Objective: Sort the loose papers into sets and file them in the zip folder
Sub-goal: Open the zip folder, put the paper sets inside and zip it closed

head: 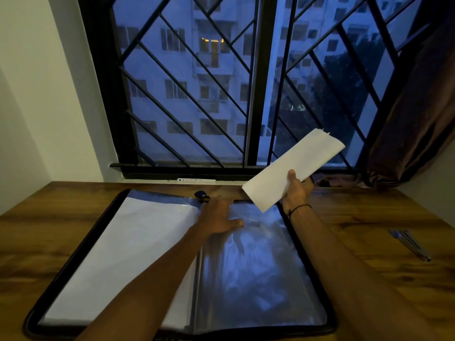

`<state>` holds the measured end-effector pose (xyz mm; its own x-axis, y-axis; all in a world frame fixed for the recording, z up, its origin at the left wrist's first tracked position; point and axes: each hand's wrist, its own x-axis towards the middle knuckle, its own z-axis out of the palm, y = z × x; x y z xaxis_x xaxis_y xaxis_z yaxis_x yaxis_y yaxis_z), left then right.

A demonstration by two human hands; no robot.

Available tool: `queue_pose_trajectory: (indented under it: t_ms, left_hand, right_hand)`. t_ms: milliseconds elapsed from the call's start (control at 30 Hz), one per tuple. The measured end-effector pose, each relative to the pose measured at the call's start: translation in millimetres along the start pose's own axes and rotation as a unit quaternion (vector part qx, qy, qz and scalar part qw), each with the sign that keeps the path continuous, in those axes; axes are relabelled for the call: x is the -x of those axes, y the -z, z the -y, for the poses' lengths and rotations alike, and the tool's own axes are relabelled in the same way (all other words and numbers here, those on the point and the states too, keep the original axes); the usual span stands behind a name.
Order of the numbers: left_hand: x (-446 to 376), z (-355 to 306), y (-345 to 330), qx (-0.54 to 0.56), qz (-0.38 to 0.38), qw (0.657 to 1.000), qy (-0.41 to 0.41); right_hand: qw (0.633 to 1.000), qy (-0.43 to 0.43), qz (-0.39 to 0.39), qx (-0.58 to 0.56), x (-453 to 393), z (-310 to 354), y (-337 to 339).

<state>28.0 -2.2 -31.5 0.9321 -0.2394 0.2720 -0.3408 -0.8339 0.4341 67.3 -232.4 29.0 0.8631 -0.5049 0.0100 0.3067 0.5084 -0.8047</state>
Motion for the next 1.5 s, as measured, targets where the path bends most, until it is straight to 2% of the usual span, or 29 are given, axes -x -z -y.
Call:
queue_pose_trajectory:
  t_ms: [100, 167, 267, 567, 733, 800, 933, 1067, 1167, 1300, 1400, 1500]
  left_hand:
    - [-4, 1, -2, 0.090, -0.012, 0.996, 0.012]
    - [-7, -2, -1, 0.182, -0.039, 0.983, 0.001]
    - [-16, -8, 4, 0.264, -0.039, 0.963, 0.026]
    - [-29, -1, 3, 0.229, -0.038, 0.972, -0.029]
    - [-28, -4, 2, 0.233, -0.049, 0.971, -0.033]
    - [-30, -5, 3, 0.251, -0.063, 0.965, -0.036]
    - [-33, -4, 5, 0.242, -0.096, 0.964, -0.058]
    - [-35, 0, 4, 0.239, -0.117, 0.962, -0.056]
    - [-39, 0, 4, 0.245, -0.122, 0.960, -0.050]
    - [-51, 5, 6, 0.230, -0.166, 0.959, -0.019]
    - [-52, 8, 8, 0.248, -0.195, 0.949, -0.018]
    - [-56, 8, 13, 0.321, -0.186, 0.925, 0.076]
  right_hand:
    - [1.000, 0.003, 0.008, -0.012, -2, 6, -3]
    - [1.000, 0.007, 0.015, -0.018, -5, 10, -7]
    - [1.000, 0.001, 0.012, -0.029, -10, 16, -15]
    - [0.995, -0.044, 0.092, -0.009, -13, 6, -55]
    - [0.993, -0.050, 0.101, -0.045, -18, 1, -75]
    - [0.992, -0.057, 0.114, 0.007, -20, -3, -79]
    - [0.964, -0.114, 0.186, 0.149, -26, -14, -75]
    - [0.940, -0.124, 0.209, 0.241, -34, -15, -71]
    - [0.903, -0.143, 0.256, 0.313, -32, -13, -69]
    - [0.858, -0.202, 0.330, 0.337, -30, -9, -64]
    - [0.843, -0.236, 0.367, 0.316, -28, -5, -57]
    - [0.833, -0.282, 0.392, 0.268, -25, 1, -48]
